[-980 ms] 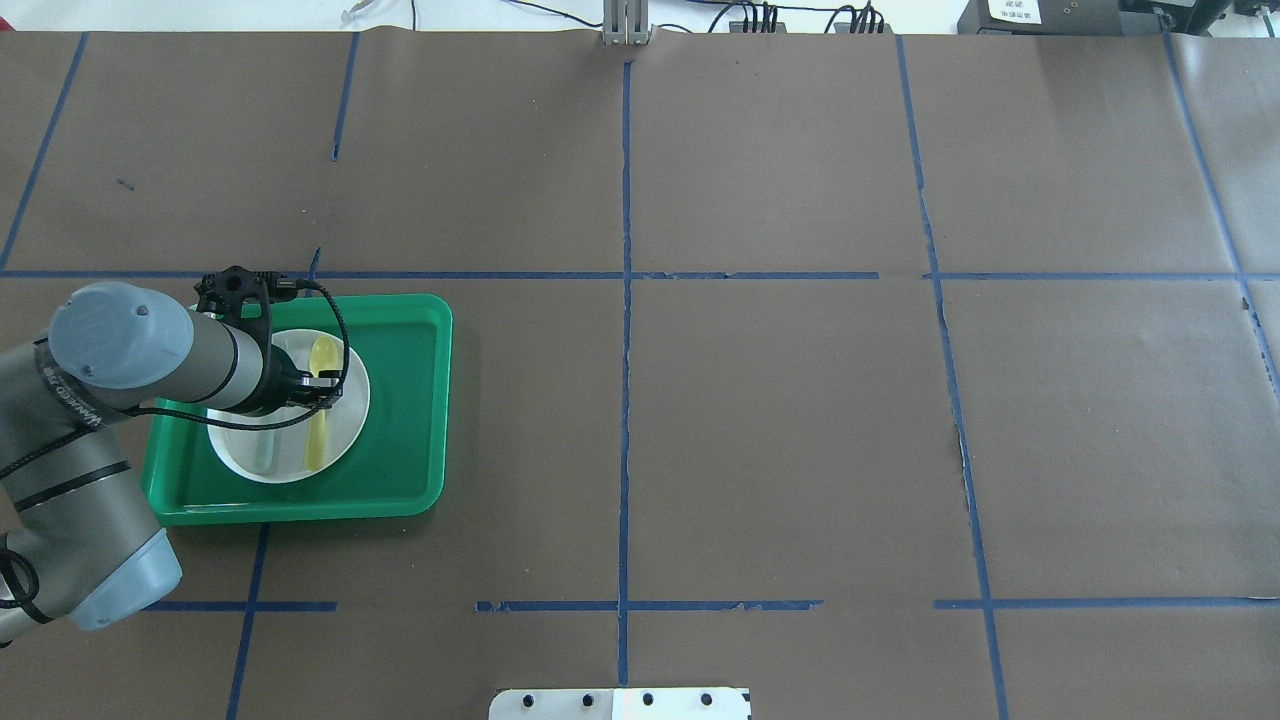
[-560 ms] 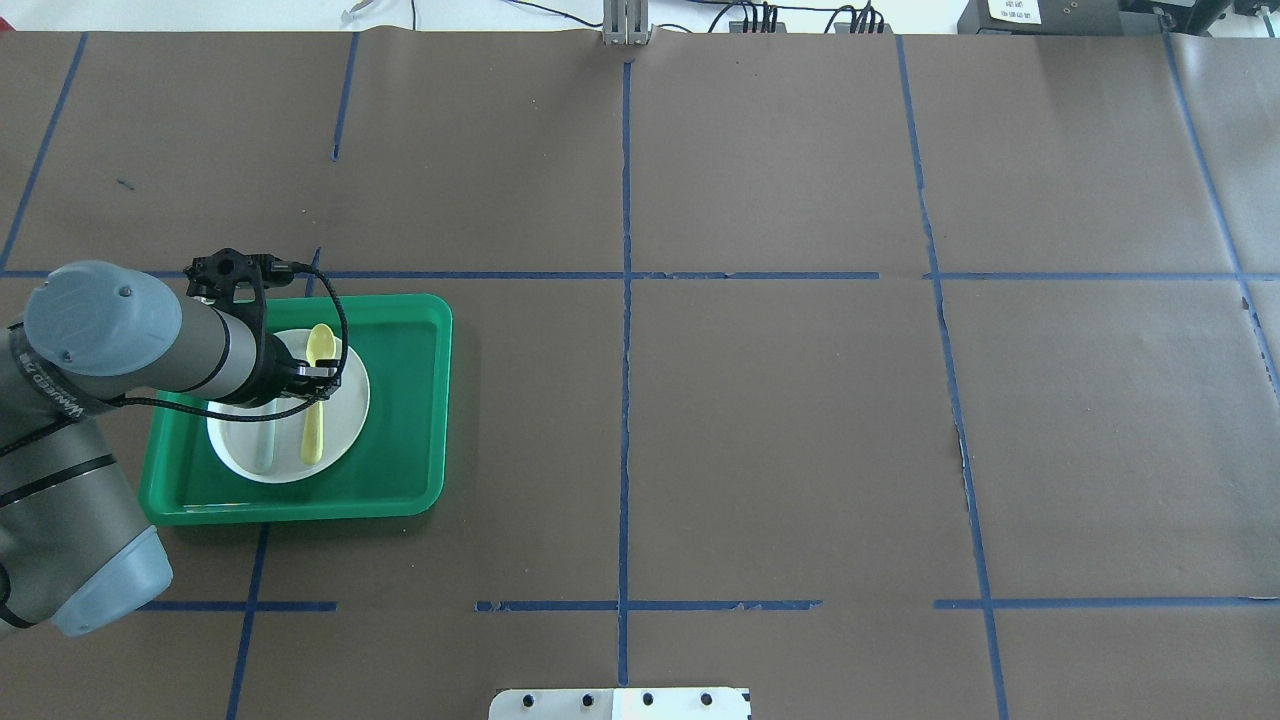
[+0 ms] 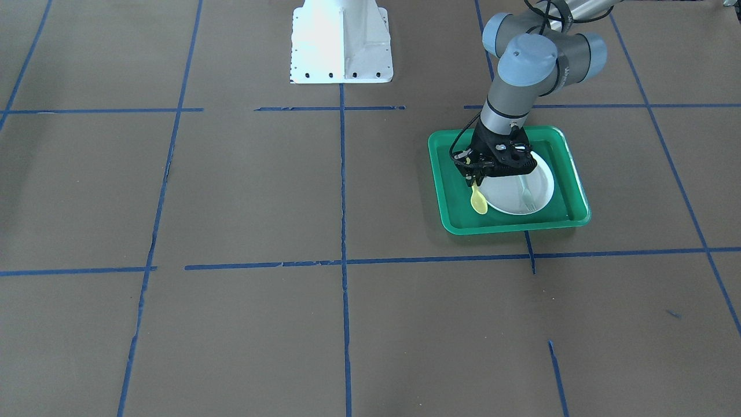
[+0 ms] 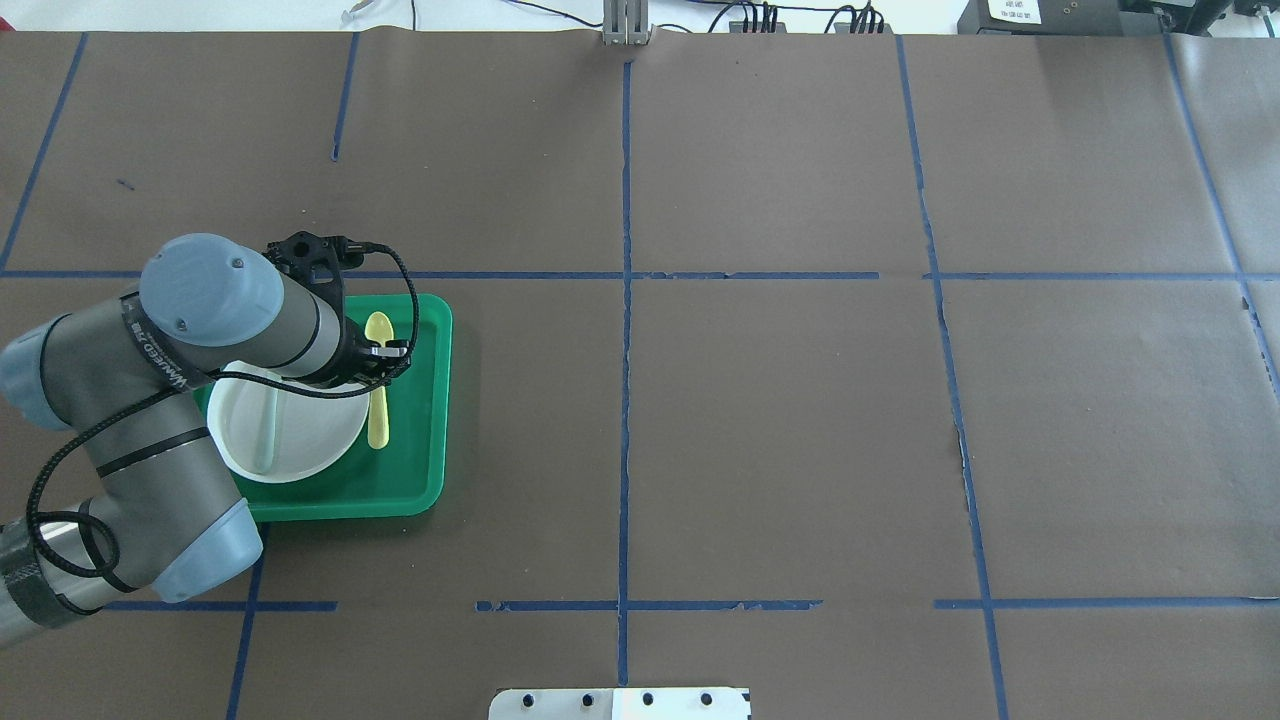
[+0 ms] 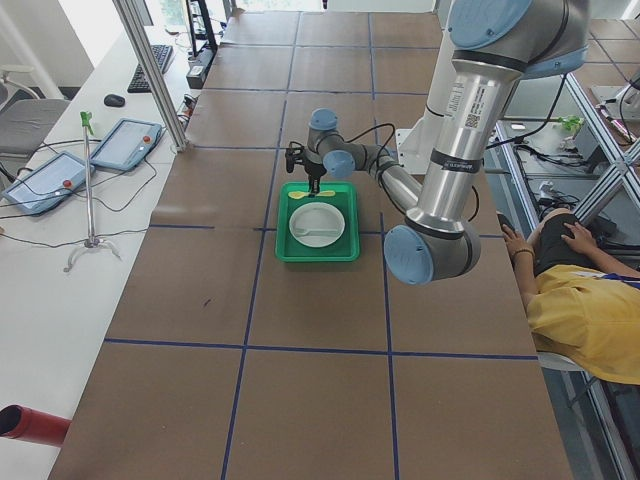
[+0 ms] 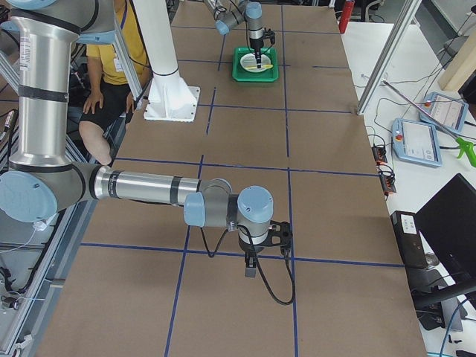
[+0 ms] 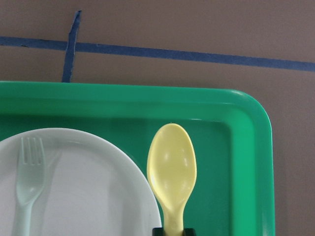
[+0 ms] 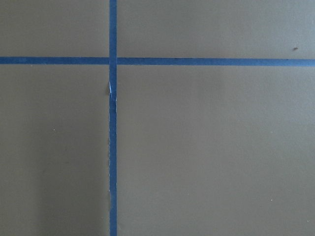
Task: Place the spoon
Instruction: 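Carry the spoon off the plate and lower it onto the tray beside it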
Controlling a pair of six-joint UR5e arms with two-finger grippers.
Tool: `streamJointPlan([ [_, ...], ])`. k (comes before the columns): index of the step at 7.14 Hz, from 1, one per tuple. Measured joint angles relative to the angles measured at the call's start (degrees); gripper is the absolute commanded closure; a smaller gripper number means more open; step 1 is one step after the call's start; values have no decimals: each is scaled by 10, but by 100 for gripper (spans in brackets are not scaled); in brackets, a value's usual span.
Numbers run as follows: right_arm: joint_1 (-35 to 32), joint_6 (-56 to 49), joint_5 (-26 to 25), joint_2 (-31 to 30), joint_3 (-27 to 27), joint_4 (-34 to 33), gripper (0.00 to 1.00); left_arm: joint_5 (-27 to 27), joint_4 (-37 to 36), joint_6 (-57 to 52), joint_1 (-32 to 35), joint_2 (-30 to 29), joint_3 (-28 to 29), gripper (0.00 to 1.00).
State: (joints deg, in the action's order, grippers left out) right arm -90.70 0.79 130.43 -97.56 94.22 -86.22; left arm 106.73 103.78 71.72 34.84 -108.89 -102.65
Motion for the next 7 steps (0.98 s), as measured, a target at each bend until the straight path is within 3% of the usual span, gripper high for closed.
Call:
streamJointPlan([
  [1,0,0,0,0,0,0,0,0,1,1,-6,-3,6,56],
  [2,0,0,0,0,0,0,0,1,1,0,-9,-4,8,18],
  [3,0,0,0,0,0,0,0,1,1,-3,-11,-4,10,1],
  [7,0,0,0,0,0,0,0,5,-6,-45,9,13,-19,0],
])
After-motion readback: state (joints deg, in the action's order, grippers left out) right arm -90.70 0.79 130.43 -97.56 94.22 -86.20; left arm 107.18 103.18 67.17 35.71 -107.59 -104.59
